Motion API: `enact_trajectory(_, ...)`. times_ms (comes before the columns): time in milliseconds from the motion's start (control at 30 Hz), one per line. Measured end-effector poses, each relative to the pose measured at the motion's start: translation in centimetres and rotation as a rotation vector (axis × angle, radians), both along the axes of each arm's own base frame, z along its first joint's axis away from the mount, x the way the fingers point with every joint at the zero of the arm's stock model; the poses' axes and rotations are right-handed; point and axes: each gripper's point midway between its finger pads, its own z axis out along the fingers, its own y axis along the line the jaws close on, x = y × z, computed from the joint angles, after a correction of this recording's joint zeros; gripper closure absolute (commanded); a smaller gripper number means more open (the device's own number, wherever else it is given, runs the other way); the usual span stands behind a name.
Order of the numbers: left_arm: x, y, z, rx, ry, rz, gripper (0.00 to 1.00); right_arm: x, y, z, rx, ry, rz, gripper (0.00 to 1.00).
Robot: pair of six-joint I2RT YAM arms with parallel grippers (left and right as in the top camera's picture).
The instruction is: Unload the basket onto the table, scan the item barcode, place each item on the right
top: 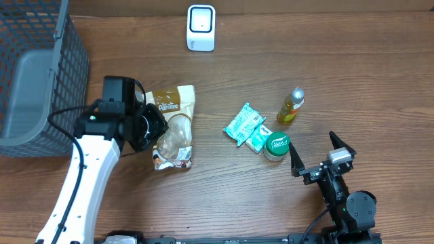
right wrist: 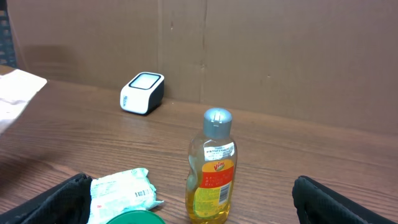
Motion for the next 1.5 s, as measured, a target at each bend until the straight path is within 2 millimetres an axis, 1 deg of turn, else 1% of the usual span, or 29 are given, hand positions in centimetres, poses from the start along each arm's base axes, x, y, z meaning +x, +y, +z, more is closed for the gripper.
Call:
enact_trajectory(133,1.0,0.0,-2.8,-0.051,-0.025,0.112,0.96,0.0,0.0,0.0,0.0,0.0,-0.001,0.0)
enact_trajectory(200,0.7,0.0,-4.5,-0.072,-0.015,0.156,0.92,0.0,0.0,0.0,0.0,0.0,0.0,0.0)
enact_trajectory(233,0.4,0.0,-5.5,-0.079,-0.007,0.174,0.88,0.0,0.0,0.0,0.0,0.0,0.0,0.0)
enact_trajectory(267,-0.2,0.1,-6.6,-0.087,0.015,0.198,0.76,0.0,0.0,0.0,0.0,0.001,-0.001,0.0)
enact_trajectory(300,-0.5,0.1,-6.9,-0.088,0.023,0.201,0.63,0.0,0.0,0.0,0.0,0.0,0.0,0.0)
enact_trajectory(400,-1.3,0.3,-8.1,-0.081,0.05,0.215,0.33,0.0,0.0,0.0,0.0,0.0,-0.001,0.0)
enact_trajectory(433,-1.3,0.3,-8.2,-0.076,0.042,0.209,0.28,0.0,0.0,0.0,0.0,0.0,0.0,0.0)
enact_trajectory(533,-0.6,0.3,-7.9,-0.049,-0.018,0.135,0.2,0.0,0.0,0.0,0.0,0.0,0.0,0.0)
enact_trajectory(667,-0.6,0.3,-7.8,0.0,-0.066,0.022,0.15,0.0,0.0,0.0,0.0,0.0,0.0,0.0)
enact_trajectory(800,-0.8,0.3,-8.0,0.046,-0.093,-0.08,0.14,0.0,0.0,0.0,0.0,0.0,0.0,0.0)
enact_trajectory(900,-1.4,0.4,-8.3,0.082,-0.1,-0.161,0.16,0.0,0.0,0.0,0.0,0.0,0.0,0.0)
enact_trajectory(1033,-1.8,0.4,-8.5,0.127,-0.121,-0.271,0.16,0.0,0.0,0.0,0.0,0.0,0.0,0.0)
enact_trajectory(1100,-2.2,0.4,-8.7,0.144,-0.122,-0.318,0.14,0.0,0.0,0.0,-0.001,0.0,-0.001,0.0)
enact_trajectory(1167,-2.5,0.5,-8.9,0.157,-0.116,-0.356,0.1,0.0,0.0,0.0,0.0,0.0,0.0,0.0)
enact_trajectory(1233,-2.9,0.5,-9.1,0.168,-0.112,-0.393,0.03,0.0,0.0,0.0,0.0,0.0,0.0,0.0)
enact_trajectory(1267,-3.0,0.5,-9.1,0.17,-0.11,-0.401,0.02,0.0,0.0,0.0,0.0,0.0,0.0,0.0)
enact_trajectory(1333,-3.2,0.5,-9.2,0.175,-0.109,-0.417,0.0,0.0,0.0,0.0,0.0,0.0,0.0,0.0)
enact_trajectory(1500,-3.7,0.6,-9.4,0.174,-0.089,-0.422,0.0,0.0,0.0,0.0,0.0,0.0,-0.001,0.0)
